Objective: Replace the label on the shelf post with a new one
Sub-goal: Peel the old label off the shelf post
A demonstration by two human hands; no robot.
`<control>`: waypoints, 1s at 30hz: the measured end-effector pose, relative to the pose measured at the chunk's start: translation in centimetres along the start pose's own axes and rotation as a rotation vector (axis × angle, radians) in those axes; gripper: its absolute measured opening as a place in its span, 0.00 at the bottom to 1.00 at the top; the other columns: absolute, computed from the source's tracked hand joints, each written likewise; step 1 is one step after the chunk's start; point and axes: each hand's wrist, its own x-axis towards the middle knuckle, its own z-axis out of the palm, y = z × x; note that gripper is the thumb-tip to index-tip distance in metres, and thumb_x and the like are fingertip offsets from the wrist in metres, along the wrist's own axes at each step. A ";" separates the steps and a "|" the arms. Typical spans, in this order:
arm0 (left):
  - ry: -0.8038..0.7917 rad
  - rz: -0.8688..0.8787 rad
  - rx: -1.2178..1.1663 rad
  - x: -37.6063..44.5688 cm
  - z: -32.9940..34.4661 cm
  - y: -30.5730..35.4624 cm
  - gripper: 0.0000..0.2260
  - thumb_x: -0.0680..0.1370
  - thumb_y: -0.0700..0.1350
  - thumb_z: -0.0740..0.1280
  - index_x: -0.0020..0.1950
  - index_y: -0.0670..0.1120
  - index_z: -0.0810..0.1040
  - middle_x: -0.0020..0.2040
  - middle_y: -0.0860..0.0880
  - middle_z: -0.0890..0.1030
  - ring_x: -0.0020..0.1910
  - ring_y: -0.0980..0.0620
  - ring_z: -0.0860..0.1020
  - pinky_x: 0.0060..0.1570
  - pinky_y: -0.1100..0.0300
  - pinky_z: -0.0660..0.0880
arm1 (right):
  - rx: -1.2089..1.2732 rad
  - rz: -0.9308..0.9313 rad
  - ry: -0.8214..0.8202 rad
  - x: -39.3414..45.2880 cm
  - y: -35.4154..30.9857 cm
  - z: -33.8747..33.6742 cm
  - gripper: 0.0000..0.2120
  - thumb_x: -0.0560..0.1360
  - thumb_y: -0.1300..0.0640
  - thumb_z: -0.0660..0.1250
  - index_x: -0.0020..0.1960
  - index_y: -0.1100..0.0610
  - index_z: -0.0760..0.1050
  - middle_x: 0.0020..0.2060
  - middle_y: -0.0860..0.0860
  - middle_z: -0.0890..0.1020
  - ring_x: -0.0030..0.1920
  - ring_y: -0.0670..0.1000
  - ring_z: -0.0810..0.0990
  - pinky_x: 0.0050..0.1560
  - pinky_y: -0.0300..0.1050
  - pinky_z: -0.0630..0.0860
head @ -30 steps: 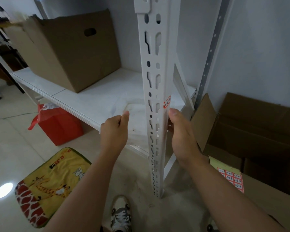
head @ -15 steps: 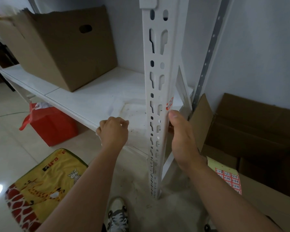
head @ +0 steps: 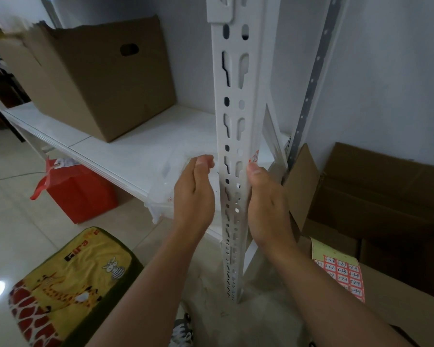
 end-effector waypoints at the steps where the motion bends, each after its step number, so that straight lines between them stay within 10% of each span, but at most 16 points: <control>1: -0.031 0.014 -0.063 -0.6 0.2 0.6 0.20 0.84 0.54 0.47 0.55 0.54 0.78 0.52 0.56 0.81 0.53 0.62 0.78 0.55 0.65 0.75 | 0.000 0.006 0.012 0.1 -0.1 0.0 0.35 0.69 0.30 0.48 0.51 0.58 0.76 0.43 0.54 0.82 0.45 0.55 0.82 0.50 0.58 0.80; 7: -0.130 0.041 -0.277 -2.3 1.6 2.2 0.22 0.81 0.60 0.48 0.51 0.48 0.76 0.44 0.47 0.81 0.43 0.52 0.80 0.44 0.60 0.78 | 0.044 -0.032 0.058 0.2 -0.4 -0.2 0.18 0.74 0.36 0.51 0.41 0.39 0.78 0.42 0.40 0.83 0.47 0.43 0.82 0.50 0.46 0.81; 13: -0.136 0.046 -0.282 -2.2 2.4 1.6 0.19 0.79 0.64 0.48 0.51 0.55 0.73 0.42 0.52 0.80 0.46 0.45 0.80 0.48 0.42 0.80 | -0.123 -0.314 0.237 -0.2 -0.2 0.0 0.08 0.80 0.45 0.54 0.53 0.44 0.69 0.40 0.29 0.76 0.45 0.32 0.79 0.41 0.27 0.76; 18: -0.130 0.082 -0.266 -2.2 2.7 1.6 0.17 0.81 0.57 0.48 0.51 0.49 0.70 0.38 0.57 0.79 0.35 0.59 0.79 0.36 0.59 0.79 | -0.195 -0.512 0.370 -0.1 -0.2 0.6 0.06 0.80 0.51 0.59 0.55 0.51 0.69 0.43 0.38 0.74 0.44 0.39 0.79 0.45 0.31 0.77; 23: -0.146 0.074 -0.306 -2.2 2.6 1.7 0.24 0.79 0.61 0.48 0.54 0.43 0.70 0.38 0.51 0.78 0.37 0.50 0.79 0.39 0.45 0.78 | -0.080 -0.476 0.281 0.1 -0.6 0.7 0.04 0.80 0.56 0.58 0.46 0.51 0.68 0.40 0.51 0.77 0.42 0.50 0.79 0.42 0.46 0.80; 30: -0.165 0.071 -0.290 -2.2 2.2 2.0 0.28 0.78 0.63 0.47 0.54 0.41 0.70 0.40 0.45 0.77 0.42 0.41 0.78 0.42 0.41 0.77 | -0.029 -0.427 0.200 0.1 -1.2 0.2 0.10 0.79 0.57 0.57 0.43 0.44 0.67 0.41 0.45 0.76 0.45 0.48 0.78 0.45 0.39 0.80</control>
